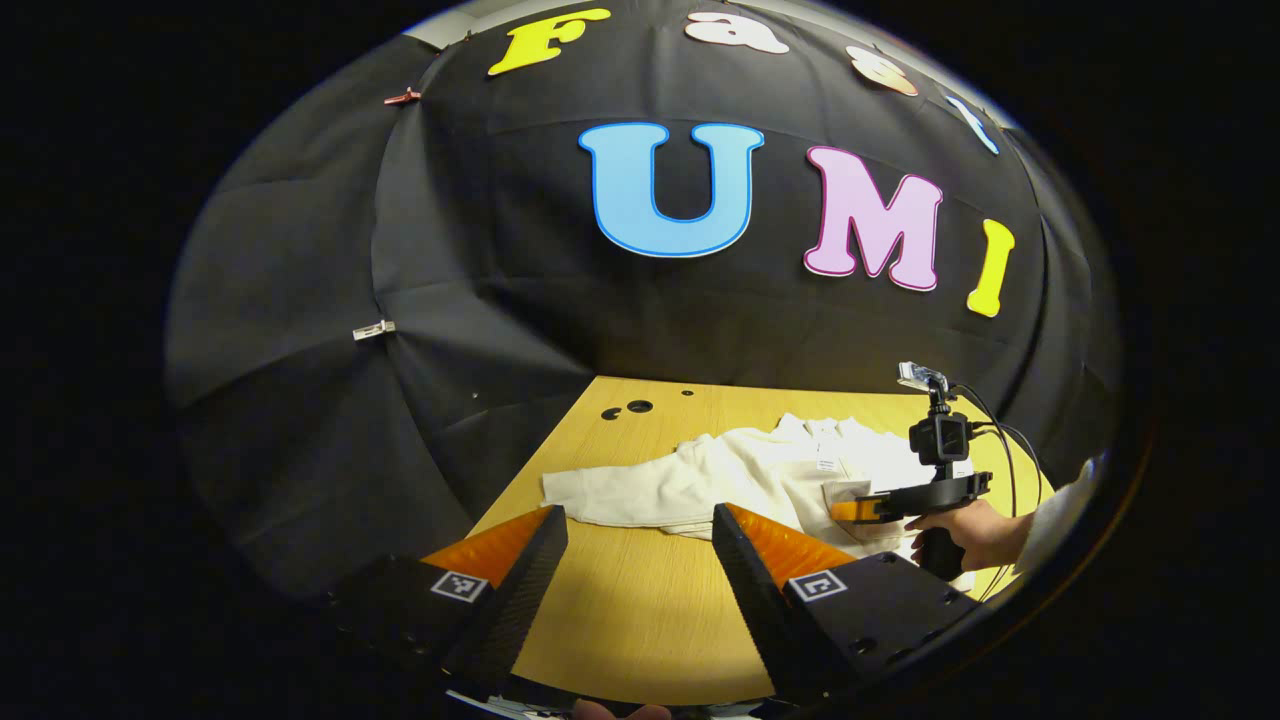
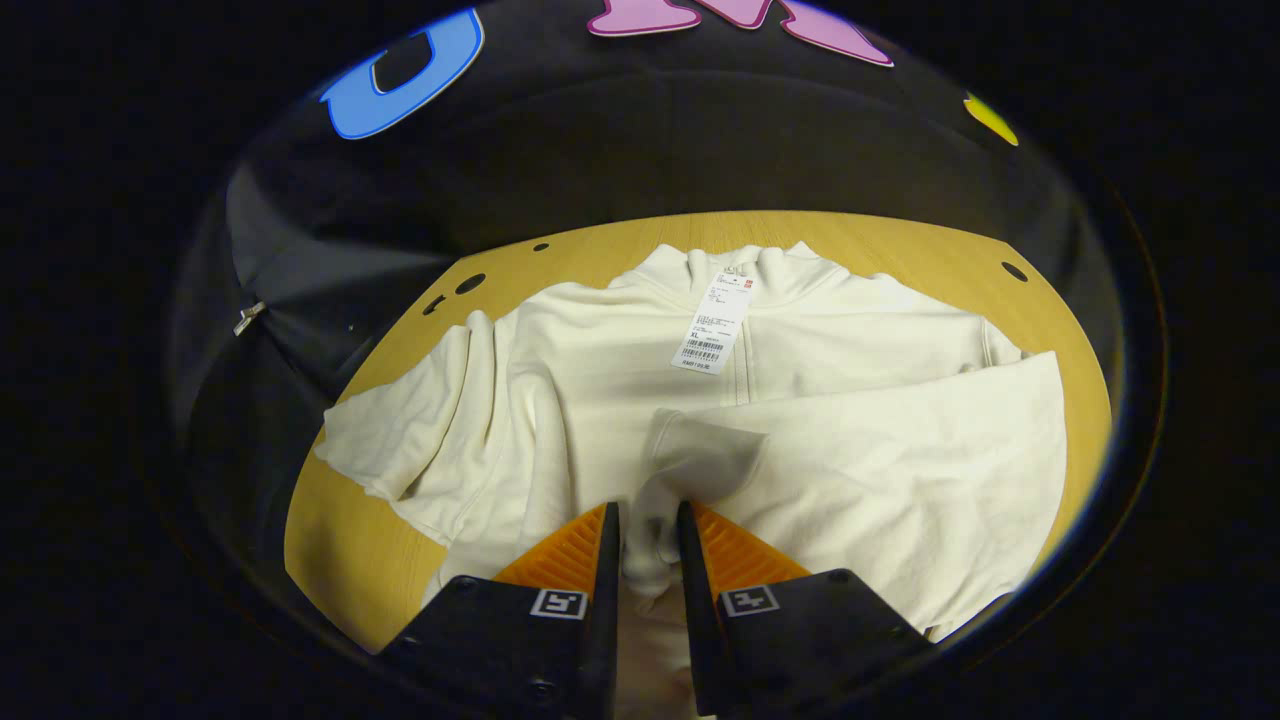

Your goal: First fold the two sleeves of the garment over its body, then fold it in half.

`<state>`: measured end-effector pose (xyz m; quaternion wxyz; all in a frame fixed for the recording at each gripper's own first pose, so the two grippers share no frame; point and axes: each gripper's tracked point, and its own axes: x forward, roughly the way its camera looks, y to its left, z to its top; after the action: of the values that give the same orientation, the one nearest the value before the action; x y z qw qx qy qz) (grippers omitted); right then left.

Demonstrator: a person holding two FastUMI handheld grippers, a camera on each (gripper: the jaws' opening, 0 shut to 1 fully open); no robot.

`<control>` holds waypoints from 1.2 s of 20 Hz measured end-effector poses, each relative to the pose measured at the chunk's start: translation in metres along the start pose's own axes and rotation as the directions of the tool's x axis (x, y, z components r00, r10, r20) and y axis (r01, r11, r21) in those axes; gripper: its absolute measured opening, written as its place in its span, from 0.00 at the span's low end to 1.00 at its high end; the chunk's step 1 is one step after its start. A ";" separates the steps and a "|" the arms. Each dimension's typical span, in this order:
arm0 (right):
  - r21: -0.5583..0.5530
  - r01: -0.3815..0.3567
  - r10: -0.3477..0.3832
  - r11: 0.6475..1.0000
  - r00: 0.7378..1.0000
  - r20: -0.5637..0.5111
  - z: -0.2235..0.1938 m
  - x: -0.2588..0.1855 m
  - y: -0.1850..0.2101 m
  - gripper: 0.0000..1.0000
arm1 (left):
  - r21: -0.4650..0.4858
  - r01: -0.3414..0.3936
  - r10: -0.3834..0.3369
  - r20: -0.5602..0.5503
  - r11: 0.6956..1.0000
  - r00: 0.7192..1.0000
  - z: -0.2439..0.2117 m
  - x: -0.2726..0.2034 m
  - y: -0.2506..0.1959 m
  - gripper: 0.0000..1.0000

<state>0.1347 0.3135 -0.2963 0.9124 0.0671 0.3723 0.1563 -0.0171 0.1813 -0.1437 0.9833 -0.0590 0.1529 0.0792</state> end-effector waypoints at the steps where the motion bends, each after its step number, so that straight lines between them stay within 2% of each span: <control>1: 0.003 -0.015 0.015 1.000 1.000 0.000 -0.002 -0.001 0.004 0.39 | -0.007 0.000 0.000 -0.003 1.000 1.000 -0.002 0.002 0.000 0.93; 2: 0.001 -0.025 0.025 1.000 1.000 0.006 0.000 -0.004 0.006 0.52 | -0.013 -0.001 0.001 -0.009 1.000 1.000 -0.005 0.005 0.001 0.93; 4: 0.013 -0.065 0.065 0.998 0.998 0.020 0.004 -0.011 0.015 0.54 | -0.015 -0.003 0.003 -0.013 1.000 1.000 -0.010 0.010 0.003 0.93; 5: 0.024 -0.084 0.084 0.996 0.996 0.025 0.004 -0.016 0.019 0.47 | -0.014 -0.005 0.005 -0.013 1.000 1.000 -0.014 0.014 0.005 0.93; 6: 0.037 -0.101 0.100 0.994 0.994 0.034 0.006 -0.021 0.021 0.60 | -0.013 -0.010 0.010 -0.015 1.000 1.000 -0.017 0.020 0.009 0.93; 9: 0.045 -0.140 0.138 0.989 0.989 0.045 0.008 -0.038 0.029 0.66 | -0.007 -0.012 0.012 -0.019 1.000 1.000 -0.024 0.042 0.016 0.93; 13: -0.001 -0.119 0.119 0.993 0.991 0.062 0.008 -0.060 0.027 0.69 | 0.018 -0.013 0.014 -0.023 1.000 1.000 -0.032 0.078 0.024 0.93; 14: -0.013 -0.111 0.112 0.994 0.992 0.066 0.007 -0.066 0.026 0.79 | 0.017 -0.013 0.014 -0.027 1.000 1.000 -0.034 0.088 0.027 0.93; 15: -0.023 -0.105 0.106 0.994 0.992 0.071 0.007 -0.071 0.023 0.61 | 0.016 -0.017 0.018 -0.034 1.000 0.999 -0.036 0.098 0.030 0.94; 16: -0.031 -0.103 0.105 0.994 0.992 0.069 0.005 -0.079 0.023 0.71 | 0.011 -0.026 0.027 -0.042 1.000 0.999 -0.040 0.107 0.033 0.93; 20: -0.056 -0.098 0.102 0.994 0.992 0.075 -0.001 -0.111 0.016 0.71 | -0.036 -0.082 0.078 -0.096 0.996 0.992 -0.060 0.152 0.055 0.93; 24: -0.076 -0.085 0.091 0.993 0.993 0.081 -0.008 -0.145 0.004 0.71 | -0.032 -0.141 0.134 -0.155 0.989 0.979 -0.077 0.197 0.078 0.93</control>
<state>0.0300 0.2686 -0.2058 0.9214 0.0569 0.3242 0.2068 0.1319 0.2744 -0.2846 0.9594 -0.0754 0.2297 0.1456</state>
